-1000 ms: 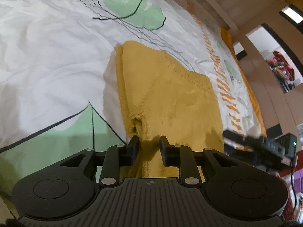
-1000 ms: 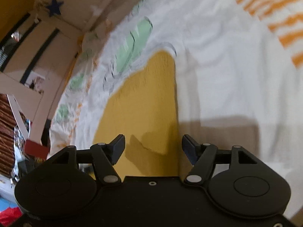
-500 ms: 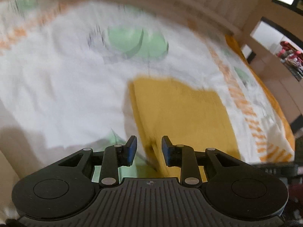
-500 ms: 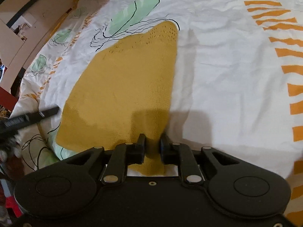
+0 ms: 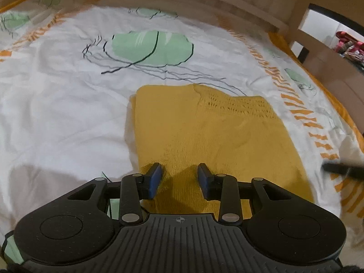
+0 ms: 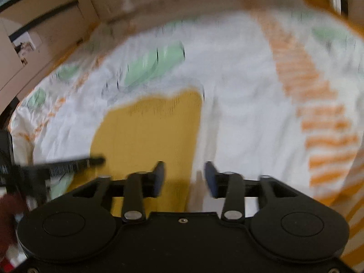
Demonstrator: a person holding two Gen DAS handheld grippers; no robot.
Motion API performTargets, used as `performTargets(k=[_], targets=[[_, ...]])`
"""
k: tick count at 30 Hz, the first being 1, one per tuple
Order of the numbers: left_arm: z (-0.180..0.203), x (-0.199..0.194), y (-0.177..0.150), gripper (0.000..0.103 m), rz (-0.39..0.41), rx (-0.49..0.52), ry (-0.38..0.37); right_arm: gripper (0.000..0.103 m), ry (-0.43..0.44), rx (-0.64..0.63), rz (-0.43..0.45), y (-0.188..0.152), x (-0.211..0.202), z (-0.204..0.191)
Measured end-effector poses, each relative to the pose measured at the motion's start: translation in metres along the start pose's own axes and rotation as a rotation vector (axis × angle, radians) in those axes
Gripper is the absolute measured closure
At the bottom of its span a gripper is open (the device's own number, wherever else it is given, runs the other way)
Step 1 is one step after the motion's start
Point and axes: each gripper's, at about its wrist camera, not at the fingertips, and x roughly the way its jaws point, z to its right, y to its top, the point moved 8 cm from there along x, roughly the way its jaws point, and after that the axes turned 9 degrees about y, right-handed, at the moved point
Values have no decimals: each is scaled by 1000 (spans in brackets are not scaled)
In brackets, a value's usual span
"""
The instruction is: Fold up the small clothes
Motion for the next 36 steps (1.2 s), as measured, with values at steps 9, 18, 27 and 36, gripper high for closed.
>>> performTargets(k=[9, 18, 27, 36], targets=[[2, -4, 2, 62, -17, 0, 8, 24, 105, -82, 85, 50, 61, -33], [-6, -1, -4, 29, -41, -32, 35, 12, 5, -16, -33, 35, 109, 5], [-6, -31, 9, 27, 41, 6, 113, 0, -43, 23, 77, 28, 55, 23], [3, -111, 40, 27, 207, 66, 204, 0, -108, -76, 331, 50, -40, -35]])
